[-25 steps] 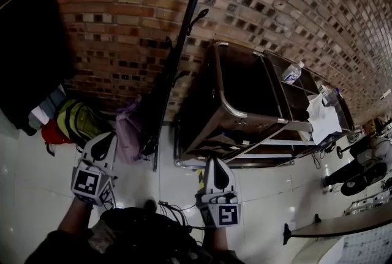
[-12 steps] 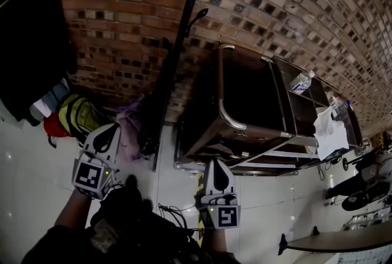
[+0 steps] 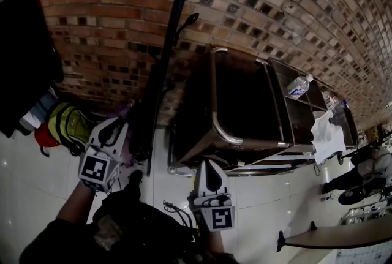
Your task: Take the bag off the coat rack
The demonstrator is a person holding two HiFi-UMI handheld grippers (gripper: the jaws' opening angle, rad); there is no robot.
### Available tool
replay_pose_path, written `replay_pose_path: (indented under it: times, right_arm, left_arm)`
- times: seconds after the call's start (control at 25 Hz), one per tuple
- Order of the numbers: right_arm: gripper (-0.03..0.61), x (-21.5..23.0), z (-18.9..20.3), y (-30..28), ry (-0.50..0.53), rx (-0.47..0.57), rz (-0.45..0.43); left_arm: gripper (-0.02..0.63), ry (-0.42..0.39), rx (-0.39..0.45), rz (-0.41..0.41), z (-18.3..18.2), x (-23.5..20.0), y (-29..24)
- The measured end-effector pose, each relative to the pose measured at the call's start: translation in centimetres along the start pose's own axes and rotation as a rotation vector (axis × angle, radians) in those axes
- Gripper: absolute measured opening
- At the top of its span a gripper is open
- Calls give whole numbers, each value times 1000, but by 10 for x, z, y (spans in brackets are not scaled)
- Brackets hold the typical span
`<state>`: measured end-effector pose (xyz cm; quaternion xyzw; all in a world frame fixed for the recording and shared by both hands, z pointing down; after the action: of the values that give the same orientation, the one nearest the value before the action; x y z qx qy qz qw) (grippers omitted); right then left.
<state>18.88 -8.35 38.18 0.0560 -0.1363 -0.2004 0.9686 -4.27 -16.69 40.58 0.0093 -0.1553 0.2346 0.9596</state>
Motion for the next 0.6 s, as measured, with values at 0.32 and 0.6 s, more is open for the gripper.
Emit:
replay_pose_path:
  times: [0.32, 0.6]
  right_arm:
    - [6, 7, 12, -70, -4, -12, -46]
    - [6, 28, 17, -111, -16, -24, -11]
  left_arm:
    - [198, -18, 48, 60, 10, -16, -75]
    - [264, -9, -12, 133, 36, -22, -130]
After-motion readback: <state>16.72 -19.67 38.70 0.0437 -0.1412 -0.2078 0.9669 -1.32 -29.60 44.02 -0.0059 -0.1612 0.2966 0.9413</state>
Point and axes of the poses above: the fingertips, and each gripper's own axes: y backward along the fingers, x to its right, z out of its underside, the point moved 2 cm from there along y, backward along the fingers, and after that the axes turned 14 degrees about -y, right-handed, at the moved point
